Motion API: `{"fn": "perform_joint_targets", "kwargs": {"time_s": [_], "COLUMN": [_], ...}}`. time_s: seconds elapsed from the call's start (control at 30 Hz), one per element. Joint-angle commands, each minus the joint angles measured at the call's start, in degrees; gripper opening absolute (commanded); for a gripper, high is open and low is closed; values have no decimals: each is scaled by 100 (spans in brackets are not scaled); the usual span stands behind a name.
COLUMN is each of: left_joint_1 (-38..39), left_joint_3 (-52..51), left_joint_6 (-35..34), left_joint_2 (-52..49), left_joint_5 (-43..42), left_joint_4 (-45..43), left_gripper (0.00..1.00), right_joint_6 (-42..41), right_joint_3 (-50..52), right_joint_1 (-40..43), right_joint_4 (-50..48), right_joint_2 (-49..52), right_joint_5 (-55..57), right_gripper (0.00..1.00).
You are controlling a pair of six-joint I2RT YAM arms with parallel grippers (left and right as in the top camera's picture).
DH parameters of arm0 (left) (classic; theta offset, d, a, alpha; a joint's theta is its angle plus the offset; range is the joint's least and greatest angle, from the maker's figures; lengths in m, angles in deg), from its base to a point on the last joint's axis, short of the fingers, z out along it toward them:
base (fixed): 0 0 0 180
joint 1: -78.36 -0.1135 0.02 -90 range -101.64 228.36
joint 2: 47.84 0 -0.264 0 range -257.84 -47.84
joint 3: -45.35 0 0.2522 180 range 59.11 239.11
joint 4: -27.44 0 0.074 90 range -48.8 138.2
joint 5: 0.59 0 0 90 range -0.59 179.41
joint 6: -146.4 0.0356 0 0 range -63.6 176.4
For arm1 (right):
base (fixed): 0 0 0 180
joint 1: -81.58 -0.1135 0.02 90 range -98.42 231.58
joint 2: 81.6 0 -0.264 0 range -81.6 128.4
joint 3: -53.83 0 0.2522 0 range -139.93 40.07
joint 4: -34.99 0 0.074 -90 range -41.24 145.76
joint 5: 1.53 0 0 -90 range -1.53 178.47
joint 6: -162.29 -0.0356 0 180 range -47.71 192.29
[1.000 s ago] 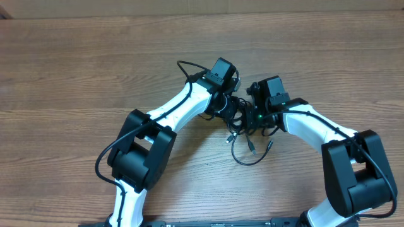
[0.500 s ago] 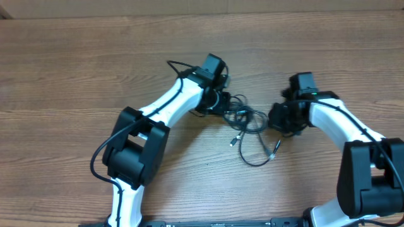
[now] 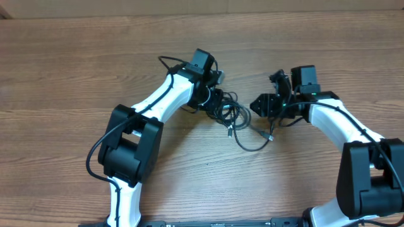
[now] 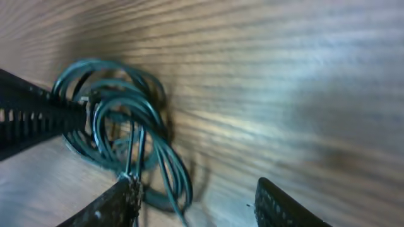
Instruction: Untangle cables
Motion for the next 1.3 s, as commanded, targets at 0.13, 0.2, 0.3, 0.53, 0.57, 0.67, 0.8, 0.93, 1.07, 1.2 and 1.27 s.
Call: {"fn": "perform_joint_targets", "kwargs": {"time_s": [0.13, 0.2, 0.3, 0.53, 0.57, 0.67, 0.8, 0.93, 1.07, 1.2, 1.27], "left_joint_1": [168, 168, 168, 168, 168, 168, 181, 232, 245, 245, 245], "left_joint_3": [114, 114, 114, 114, 114, 114, 114, 114, 114, 114, 114], "left_joint_6": [619, 621, 614, 612, 612, 612, 612, 614, 614, 614, 614], "left_joint_2": [-59, -59, -59, -59, -59, -59, -59, -59, -59, -59, -59], "left_joint_5": [-330, -328, -323, -323, -321, -323, -328, -323, -321, -321, -321], "left_joint_4": [-24, -26, -52, -68, -68, -68, -66, -68, -92, -92, -90], "left_gripper": [4, 4, 4, 4, 4, 4, 4, 4, 4, 4, 4], "right_joint_6": [299, 299, 297, 297, 297, 297, 295, 295, 293, 251, 251], "right_joint_3": [50, 144, 199, 367, 437, 603, 636, 636, 636, 636, 636], "right_joint_1": [-262, -262, -267, -365, -455, -719, -1108, -1113, -1110, -1113, -1110], "right_joint_4": [-164, -170, -90, -70, -131, -387, -686, -859, -881, -898, -905], "right_joint_2": [-66, -63, -63, -57, -57, -35, 59, 107, 109, 170, 356], "right_joint_5": [358, 358, 245, 184, 186, 197, 767, 769, 870, 962, 962], "right_gripper": [57, 56, 52, 50, 50, 50, 44, 42, 33, 29, 27]}}
